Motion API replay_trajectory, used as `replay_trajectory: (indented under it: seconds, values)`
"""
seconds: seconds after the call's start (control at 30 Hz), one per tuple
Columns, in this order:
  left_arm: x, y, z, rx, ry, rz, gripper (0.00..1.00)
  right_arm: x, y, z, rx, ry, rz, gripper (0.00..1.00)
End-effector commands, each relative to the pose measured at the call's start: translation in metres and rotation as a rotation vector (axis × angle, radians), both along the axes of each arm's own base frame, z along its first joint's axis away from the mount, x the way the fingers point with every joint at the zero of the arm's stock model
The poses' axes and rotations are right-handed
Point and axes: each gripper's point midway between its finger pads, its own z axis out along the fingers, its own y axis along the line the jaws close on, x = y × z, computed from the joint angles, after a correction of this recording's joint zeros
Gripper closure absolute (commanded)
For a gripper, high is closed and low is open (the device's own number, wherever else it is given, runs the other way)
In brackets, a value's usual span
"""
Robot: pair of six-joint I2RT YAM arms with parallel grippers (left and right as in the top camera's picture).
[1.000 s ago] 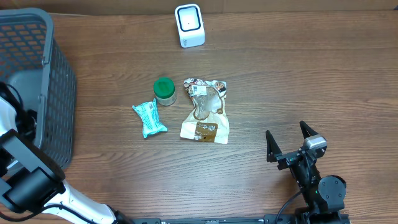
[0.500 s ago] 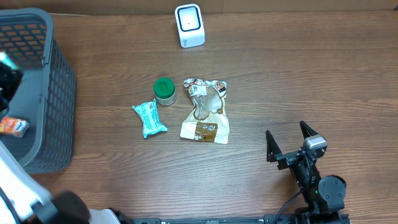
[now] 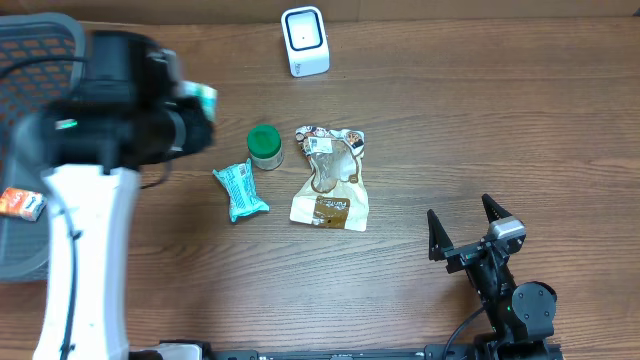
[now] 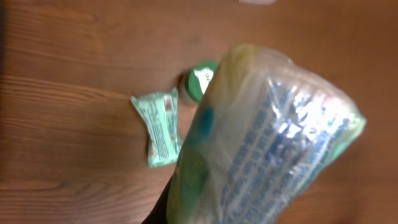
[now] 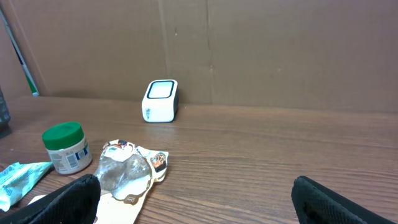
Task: Scan the item barcode
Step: 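Lift the small teal packet out and drop it on the table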
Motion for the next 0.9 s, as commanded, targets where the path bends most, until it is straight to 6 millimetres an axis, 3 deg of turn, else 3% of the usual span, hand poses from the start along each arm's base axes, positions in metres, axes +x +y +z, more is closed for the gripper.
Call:
replay_trajectory:
  seconds: [0.0, 0.2, 0.33, 0.47, 0.57, 0.67, 0.87]
  values:
    - [0.000, -0.016, -0.049, 0.107, 0.089, -0.061, 0.96, 0.000, -0.001, -0.002, -0.001, -0.002, -0.005, 0.00]
    - [-0.008, -0.053, -0.117, 0.130, 0.188, -0.168, 0.94, 0.000, -0.001, -0.002, -0.001, -0.002, -0.005, 0.00]
    - [-0.010, -0.060, -0.139, 0.142, 0.230, -0.190, 0.69, 0.000, -0.001, -0.002, -0.001, -0.002, -0.005, 0.00]
    - [-0.003, -0.059, -0.138, 0.145, 0.212, -0.183, 0.40, 0.000, -0.001, -0.002, -0.001, -0.002, -0.005, 0.00]
    - [0.006, -0.058, -0.126, 0.136, 0.175, -0.172, 0.36, 0.000, -0.001, -0.002, -0.001, -0.002, -0.005, 0.00]
    - [0.018, -0.056, -0.098, 0.124, 0.120, -0.154, 0.36, 0.000, -0.001, -0.002, -0.001, -0.002, -0.005, 0.00]
    - [0.045, -0.029, -0.004, 0.154, -0.075, -0.057, 0.31, 0.000, -0.001, -0.002, -0.001, -0.002, -0.005, 0.00]
